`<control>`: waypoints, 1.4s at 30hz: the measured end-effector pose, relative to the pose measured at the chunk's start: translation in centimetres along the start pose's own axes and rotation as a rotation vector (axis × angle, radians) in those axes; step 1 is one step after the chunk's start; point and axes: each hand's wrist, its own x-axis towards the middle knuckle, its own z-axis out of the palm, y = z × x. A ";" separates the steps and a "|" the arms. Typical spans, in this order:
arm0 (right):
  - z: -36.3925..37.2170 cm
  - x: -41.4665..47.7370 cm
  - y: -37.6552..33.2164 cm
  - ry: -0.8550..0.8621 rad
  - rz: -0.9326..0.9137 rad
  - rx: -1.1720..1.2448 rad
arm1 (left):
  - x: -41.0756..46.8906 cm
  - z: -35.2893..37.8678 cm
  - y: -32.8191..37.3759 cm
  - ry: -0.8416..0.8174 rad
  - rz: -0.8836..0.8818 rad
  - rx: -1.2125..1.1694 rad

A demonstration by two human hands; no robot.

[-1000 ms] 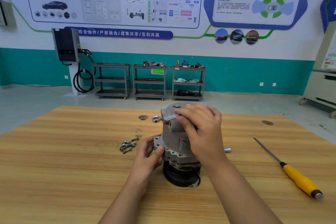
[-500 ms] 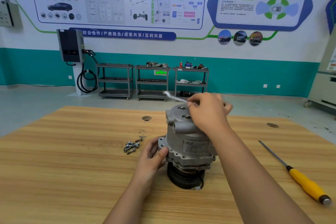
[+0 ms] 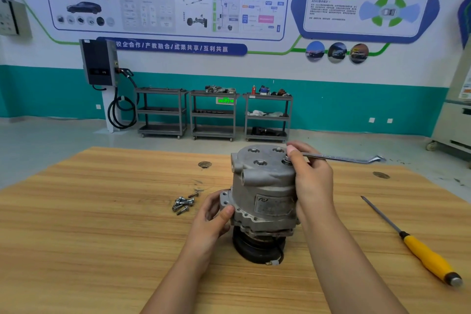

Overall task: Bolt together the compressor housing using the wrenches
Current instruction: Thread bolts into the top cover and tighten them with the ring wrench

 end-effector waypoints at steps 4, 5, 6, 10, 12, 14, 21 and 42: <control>-0.4 -1.1 0.6 -0.052 -0.215 -0.045 | 0.0 -0.1 0.0 0.008 0.001 -0.019; -0.6 -1.4 0.7 -0.078 -0.257 -0.081 | 0.0 -0.1 0.0 0.018 0.003 -0.020; -0.8 -1.8 0.9 -0.103 -0.290 -0.124 | -0.1 0.0 0.0 0.029 0.007 -0.020; -1.7 -2.9 1.7 -0.148 -0.438 -0.348 | -0.1 0.1 0.0 0.045 0.015 -0.036; -1.9 -3.1 1.7 -0.157 -0.511 -0.424 | 0.0 0.0 0.0 0.050 0.005 -0.048; -1.9 -3.0 0.9 -0.127 -0.549 -0.462 | 0.0 0.1 0.0 0.047 -0.002 -0.055; -1.1 -1.3 -1.9 -0.188 -0.408 -0.551 | -0.1 0.2 0.0 0.059 -0.018 -0.070; -0.5 1.2 -1.7 -0.151 0.092 -0.433 | -0.3 0.3 0.3 0.049 -0.024 -0.059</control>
